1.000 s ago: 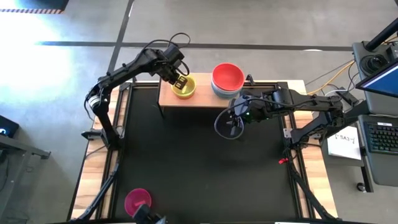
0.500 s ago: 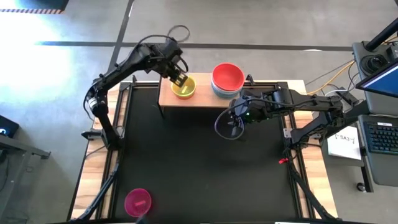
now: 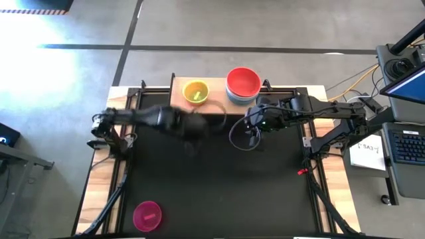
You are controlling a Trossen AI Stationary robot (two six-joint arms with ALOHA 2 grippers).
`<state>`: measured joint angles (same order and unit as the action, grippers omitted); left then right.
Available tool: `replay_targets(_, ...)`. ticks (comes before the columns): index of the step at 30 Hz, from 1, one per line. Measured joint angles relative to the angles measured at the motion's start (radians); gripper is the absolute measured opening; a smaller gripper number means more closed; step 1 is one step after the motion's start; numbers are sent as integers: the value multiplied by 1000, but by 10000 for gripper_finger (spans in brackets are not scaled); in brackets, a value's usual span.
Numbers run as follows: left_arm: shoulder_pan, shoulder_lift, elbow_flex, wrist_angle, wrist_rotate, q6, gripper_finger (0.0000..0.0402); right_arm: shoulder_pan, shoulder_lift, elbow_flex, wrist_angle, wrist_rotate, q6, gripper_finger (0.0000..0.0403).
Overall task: Place and stack bowls onto a shelf
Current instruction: Stack the pink bowl on top of the yellow bowl on the shelf
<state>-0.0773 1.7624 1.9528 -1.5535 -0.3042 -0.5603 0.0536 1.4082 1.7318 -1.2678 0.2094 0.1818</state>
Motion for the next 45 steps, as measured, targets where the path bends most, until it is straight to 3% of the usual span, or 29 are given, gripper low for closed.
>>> replay_targets(3,-119,-4,-65,-10,35,-153,120,0,0,-14,1,0,-1,205)
replay_targets(10,-365,-6,-261,21,236,-580,120,0,0,-74,12,0,0,205)
replay_targets(14,-498,-6,-375,142,355,-807,120,0,0,-112,26,0,0,205)
replay_targets(20,-656,-6,-503,381,379,-1099,120,0,0,-136,28,0,31,205)
replay_targets(24,-715,-6,-550,435,448,-1249,120,0,0,-136,28,0,54,205)
replay_targets(30,-772,8,-589,637,403,-1387,120,0,0,-136,28,0,53,205)
replay_targets(45,-792,146,-593,626,374,-1455,120,0,0,-136,28,0,30,205)
